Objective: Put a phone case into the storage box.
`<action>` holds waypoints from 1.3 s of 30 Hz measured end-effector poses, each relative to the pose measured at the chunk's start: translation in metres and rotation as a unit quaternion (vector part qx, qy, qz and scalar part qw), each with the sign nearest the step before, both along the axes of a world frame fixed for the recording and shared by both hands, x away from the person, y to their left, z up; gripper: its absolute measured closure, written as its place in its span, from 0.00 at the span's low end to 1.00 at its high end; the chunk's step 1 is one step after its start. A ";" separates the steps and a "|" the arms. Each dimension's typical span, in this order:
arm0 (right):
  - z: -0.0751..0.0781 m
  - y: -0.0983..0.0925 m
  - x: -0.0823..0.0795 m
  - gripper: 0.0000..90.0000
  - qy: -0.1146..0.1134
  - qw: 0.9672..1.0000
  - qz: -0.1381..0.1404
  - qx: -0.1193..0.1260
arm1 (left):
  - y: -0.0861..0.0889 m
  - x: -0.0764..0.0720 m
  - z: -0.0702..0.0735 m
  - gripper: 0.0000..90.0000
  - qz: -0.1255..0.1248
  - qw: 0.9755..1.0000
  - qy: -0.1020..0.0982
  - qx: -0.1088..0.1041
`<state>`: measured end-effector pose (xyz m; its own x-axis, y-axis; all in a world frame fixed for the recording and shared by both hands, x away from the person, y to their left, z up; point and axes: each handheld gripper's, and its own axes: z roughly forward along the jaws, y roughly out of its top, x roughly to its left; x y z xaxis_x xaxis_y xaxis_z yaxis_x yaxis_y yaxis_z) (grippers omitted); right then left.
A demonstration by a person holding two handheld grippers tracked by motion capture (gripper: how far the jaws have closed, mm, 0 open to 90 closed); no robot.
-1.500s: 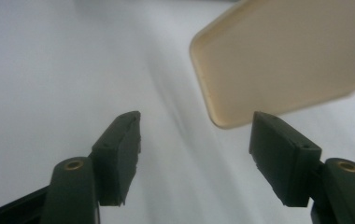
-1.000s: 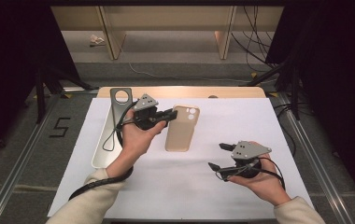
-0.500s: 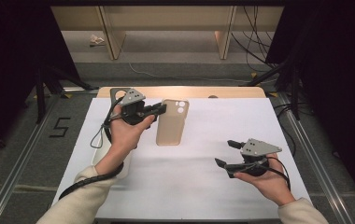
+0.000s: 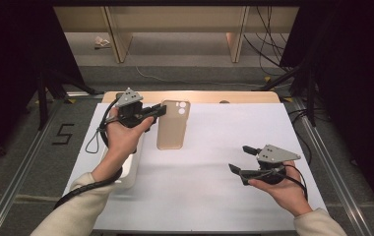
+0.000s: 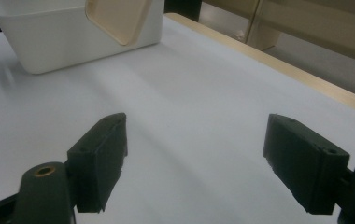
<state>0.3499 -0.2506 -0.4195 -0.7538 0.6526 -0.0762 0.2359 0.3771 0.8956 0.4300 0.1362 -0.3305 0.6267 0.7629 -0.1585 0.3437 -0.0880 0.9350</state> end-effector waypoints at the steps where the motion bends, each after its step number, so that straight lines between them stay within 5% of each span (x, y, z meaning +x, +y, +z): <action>1: 0.000 0.000 0.000 0.26 -0.001 1.000 -0.001 0.000 | 0.002 0.000 0.001 0.91 0.002 1.000 -0.001 0.000; 39: 0.000 -0.004 0.001 0.27 -0.003 1.000 -0.019 0.003 | 0.059 0.015 0.016 0.91 0.051 0.998 -0.028 -0.001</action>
<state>0.3513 -0.2544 -0.4192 -0.7279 0.6813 -0.0774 0.2443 0.3632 0.8991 0.4455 0.1953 -0.3144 0.5534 0.8232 -0.1271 0.2981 -0.0532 0.9530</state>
